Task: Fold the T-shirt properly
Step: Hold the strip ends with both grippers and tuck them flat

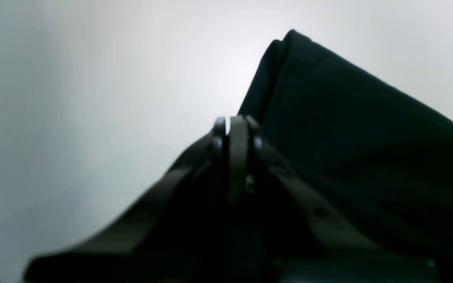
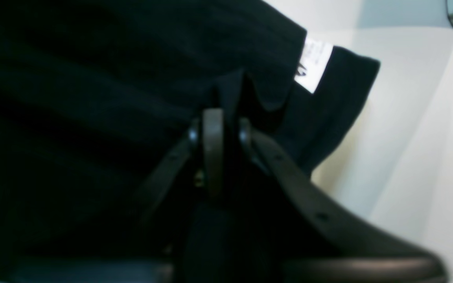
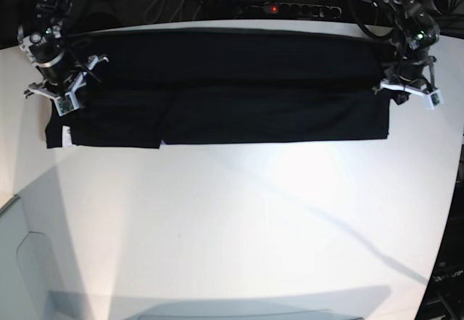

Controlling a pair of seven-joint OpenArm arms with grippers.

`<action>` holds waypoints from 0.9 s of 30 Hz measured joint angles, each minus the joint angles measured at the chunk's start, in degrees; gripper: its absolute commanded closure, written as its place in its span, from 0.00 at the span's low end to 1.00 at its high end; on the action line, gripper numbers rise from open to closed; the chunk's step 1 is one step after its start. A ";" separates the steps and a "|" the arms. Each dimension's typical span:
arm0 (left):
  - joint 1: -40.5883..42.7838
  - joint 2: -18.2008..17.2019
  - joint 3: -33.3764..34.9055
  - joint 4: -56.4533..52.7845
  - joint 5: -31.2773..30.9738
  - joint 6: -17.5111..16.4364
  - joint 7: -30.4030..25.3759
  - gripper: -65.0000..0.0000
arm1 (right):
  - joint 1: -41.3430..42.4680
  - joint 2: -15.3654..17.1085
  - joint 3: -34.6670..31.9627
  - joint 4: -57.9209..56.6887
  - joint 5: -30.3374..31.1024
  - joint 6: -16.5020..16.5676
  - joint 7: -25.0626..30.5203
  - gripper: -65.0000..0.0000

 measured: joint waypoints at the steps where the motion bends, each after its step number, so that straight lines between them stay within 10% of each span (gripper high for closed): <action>1: 0.17 0.00 0.00 0.00 0.00 0.00 0.04 1.00 | -0.02 0.00 0.02 0.00 0.00 0.00 -0.02 0.72; 7: 0.24 0.00 0.00 -0.02 0.00 0.00 0.24 0.99 | 0.66 -0.44 4.07 1.29 0.24 0.02 0.20 0.48; 18: 1.09 0.66 -0.07 -0.04 0.04 0.02 0.57 0.43 | 6.88 -0.28 4.87 2.23 0.17 0.00 -0.44 0.46; 27: 1.05 0.61 -0.07 -0.22 0.02 0.04 0.44 0.34 | 18.16 -0.15 0.13 -9.64 0.04 0.39 -8.70 0.46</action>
